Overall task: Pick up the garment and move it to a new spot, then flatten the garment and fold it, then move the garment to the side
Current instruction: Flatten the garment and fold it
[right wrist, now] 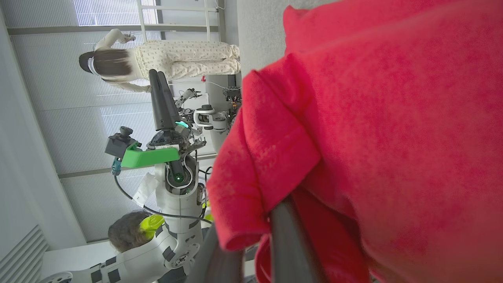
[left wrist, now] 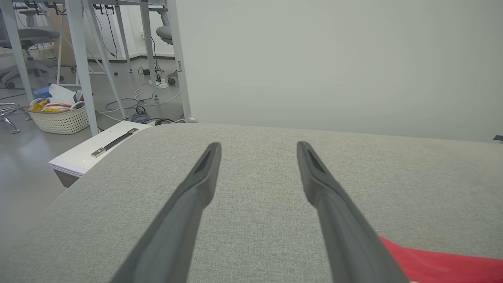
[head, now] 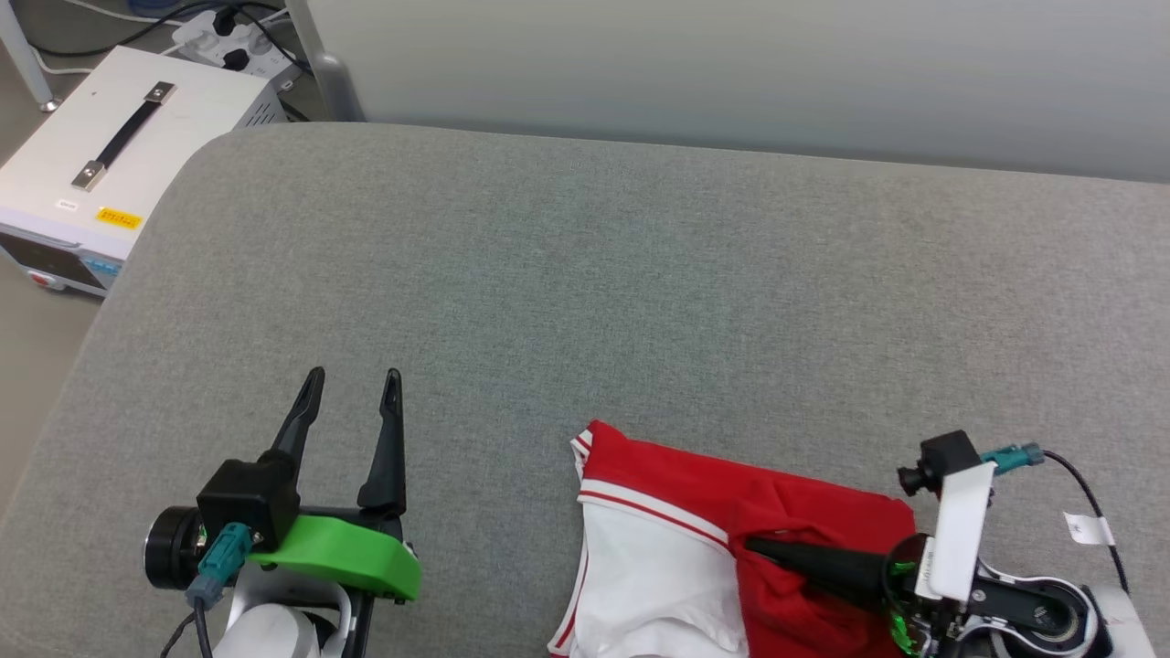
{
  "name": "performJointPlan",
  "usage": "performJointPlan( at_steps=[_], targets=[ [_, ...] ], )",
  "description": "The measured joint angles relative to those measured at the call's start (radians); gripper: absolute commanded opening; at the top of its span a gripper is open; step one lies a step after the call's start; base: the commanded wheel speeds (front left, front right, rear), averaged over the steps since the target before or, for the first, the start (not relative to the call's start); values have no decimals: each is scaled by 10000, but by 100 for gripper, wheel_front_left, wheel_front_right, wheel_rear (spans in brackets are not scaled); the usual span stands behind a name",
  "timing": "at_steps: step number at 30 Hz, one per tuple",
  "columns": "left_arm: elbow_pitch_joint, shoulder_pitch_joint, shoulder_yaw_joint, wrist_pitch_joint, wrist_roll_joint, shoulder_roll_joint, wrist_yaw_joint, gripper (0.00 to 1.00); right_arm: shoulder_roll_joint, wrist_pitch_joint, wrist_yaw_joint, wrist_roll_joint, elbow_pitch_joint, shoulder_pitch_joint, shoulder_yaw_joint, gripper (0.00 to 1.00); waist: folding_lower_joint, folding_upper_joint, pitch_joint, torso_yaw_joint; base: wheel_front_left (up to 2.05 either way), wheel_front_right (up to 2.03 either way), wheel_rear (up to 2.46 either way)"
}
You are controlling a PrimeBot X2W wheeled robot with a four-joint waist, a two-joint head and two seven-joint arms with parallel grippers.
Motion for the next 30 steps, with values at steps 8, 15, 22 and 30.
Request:
performJointPlan(
  at_steps=[8, 15, 22, 30],
  targets=[
    [29, -275, -15, -2, 4, -188, -90, 100, 29, -2382, 0, 945, 94, -644, 2470, 0, 0, 0, 421, 272, 0, 0, 0],
    [109, -443, 23, -2, 109, -372, -104, 100, 44, -3534, -2, -10, 894, -812, 3189, 17, 0, 0, 818, 414, 0, 0, 0],
    [222, -446, 153, -2, 249, -502, -278, 100, 40, -4138, -6, 102, 1049, -820, 3618, 100, 0, 0, 876, 274, 0, 0, 0],
    [347, -452, 238, -2, 445, -570, -357, 100, -115, -5214, -10, -871, -477, -875, 3919, 100, 0, 0, 605, 82, 0, 0, 0]
  ],
)
